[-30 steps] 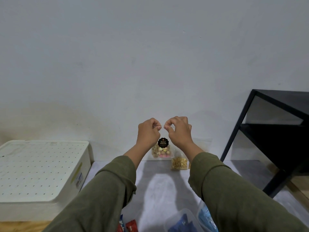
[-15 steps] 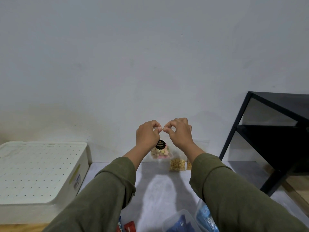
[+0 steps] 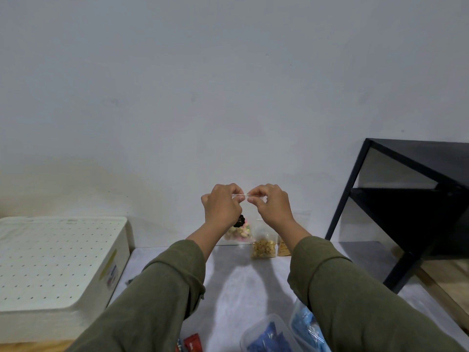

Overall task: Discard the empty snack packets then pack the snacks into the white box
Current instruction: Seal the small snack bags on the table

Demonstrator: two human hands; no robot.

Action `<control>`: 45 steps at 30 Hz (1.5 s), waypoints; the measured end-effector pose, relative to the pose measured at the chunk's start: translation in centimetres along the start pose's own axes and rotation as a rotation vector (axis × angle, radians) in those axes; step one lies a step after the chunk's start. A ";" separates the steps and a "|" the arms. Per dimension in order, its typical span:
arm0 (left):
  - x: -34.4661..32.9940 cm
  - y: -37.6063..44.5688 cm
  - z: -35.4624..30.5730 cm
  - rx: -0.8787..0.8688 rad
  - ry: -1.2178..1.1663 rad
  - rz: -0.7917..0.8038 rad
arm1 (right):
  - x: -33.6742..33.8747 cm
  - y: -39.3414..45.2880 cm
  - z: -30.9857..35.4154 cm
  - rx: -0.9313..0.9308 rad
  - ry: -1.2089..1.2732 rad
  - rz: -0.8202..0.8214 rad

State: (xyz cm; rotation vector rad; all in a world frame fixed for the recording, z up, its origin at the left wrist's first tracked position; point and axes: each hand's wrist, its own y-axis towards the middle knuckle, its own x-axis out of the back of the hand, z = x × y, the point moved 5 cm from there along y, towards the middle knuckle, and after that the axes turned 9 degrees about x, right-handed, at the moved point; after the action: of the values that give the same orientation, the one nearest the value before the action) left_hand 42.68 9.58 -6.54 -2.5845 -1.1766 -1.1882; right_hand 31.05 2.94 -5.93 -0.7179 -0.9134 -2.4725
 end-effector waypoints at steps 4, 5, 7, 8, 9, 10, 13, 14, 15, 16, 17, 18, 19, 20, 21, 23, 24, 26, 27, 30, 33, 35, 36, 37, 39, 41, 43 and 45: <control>-0.3 -0.4 -0.3 0.051 -0.028 -0.008 | 0.5 -0.3 -0.1 -0.024 -0.004 0.011; -0.5 -0.5 -0.3 0.061 -0.038 0.006 | 0.6 -0.3 -0.2 -0.040 0.006 0.010; -0.8 -0.8 -0.3 0.081 -0.084 0.036 | 0.8 -0.6 -0.5 -0.072 0.028 0.000; -1.0 -0.9 -0.3 0.084 -0.113 0.047 | 1.0 -0.7 -0.7 -0.083 0.037 -0.010; -1.1 -0.9 -0.4 0.081 -0.136 0.051 | 1.2 -0.8 -0.8 -0.090 0.044 -0.023; -1.2 -0.9 -0.4 0.078 -0.157 0.049 | 1.4 -1.0 -1.0 -0.096 0.053 -0.039; -0.9 -0.6 -0.3 0.099 -0.201 0.023 | 2.1 -1.1 -1.7 -0.105 0.059 -0.056; -1.0 -0.5 -0.2 0.105 -0.198 0.022 | 2.2 -1.1 -1.8 -0.097 0.041 -0.038; -1.1 -0.5 -0.2 0.105 -0.187 0.025 | 2.3 -1.1 -2.0 -0.082 0.012 -0.013; -1.3 -0.4 -0.2 0.096 -0.181 0.026 | 2.3 -1.0 -2.0 -0.061 -0.024 0.012; -1.4 -0.4 -0.3 0.088 -0.176 0.030 | 2.3 -0.9 -2.0 -0.039 -0.064 0.037; -1.7 -0.4 -0.4 0.075 -0.179 0.037 | 2.3 -0.9 -1.9 -0.020 -0.104 0.056; -1.9 -0.4 -0.6 0.064 -0.187 0.044 | 2.2 -0.8 -1.9 -0.004 -0.136 0.067; -2.3 -0.2 -0.7 0.050 -0.206 0.051 | 2.2 -0.7 -1.8 0.010 -0.158 0.068; -2.5 -0.2 -0.9 0.042 -0.216 0.051 | 2.2 -0.6 -1.8 0.016 -0.172 0.062; -2.7 -0.2 -1.1 0.051 -0.227 0.023 | 2.3 -0.4 -2.0 0.013 -0.180 0.026; -2.8 -0.1 -1.0 0.071 -0.229 0.012 | 2.4 -0.3 -2.2 0.002 -0.174 -0.003; -3.4 0.0 -0.8 0.135 -0.237 0.026 | 2.6 -0.2 -2.7 -0.028 -0.150 -0.055; -3.6 0.1 -0.9 0.161 -0.252 0.043 | 2.7 -0.1 -2.9 -0.038 -0.145 -0.068; -4.2 0.3 -1.2 0.221 -0.326 0.122 | 2.9 0.0 -3.2 -0.039 -0.157 -0.080; -4.6 0.6 -1.2 0.298 -0.388 0.183 | 3.2 0.1 -3.4 -0.036 -0.155 -0.101; -5.1 1.0 -0.8 0.366 -0.483 0.232 | 3.3 0.1 -3.6 -0.033 -0.164 -0.096; -5.4 1.1 -0.7 0.398 -0.547 0.256 | 3.2 0.2 -3.7 -0.037 -0.164 -0.088; -5.6 1.2 -0.7 0.421 -0.610 0.278 | 3.1 0.2 -3.8 -0.043 -0.158 -0.077; -5.8 1.3 -0.8 0.431 -0.676 0.298 | 3.0 0.0 -4.1 -0.056 -0.130 -0.061; -5.8 1.6 -0.8 0.416 -0.688 0.298 | 3.0 -0.1 -4.1 -0.066 -0.103 -0.053; -5.7 1.6 -0.8 0.405 -0.696 0.289 | 3.1 -0.1 -4.0 -0.079 -0.073 -0.044; -5.5 1.5 -0.7 0.403 -0.690 0.291 | 3.1 0.0 -3.9 -0.096 -0.036 -0.034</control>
State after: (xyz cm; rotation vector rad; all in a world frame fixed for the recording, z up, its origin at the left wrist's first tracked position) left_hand 40.99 4.86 -9.41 -2.7516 -0.9223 0.0254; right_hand 27.34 -0.35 -6.67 -0.7874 -0.8304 -2.5554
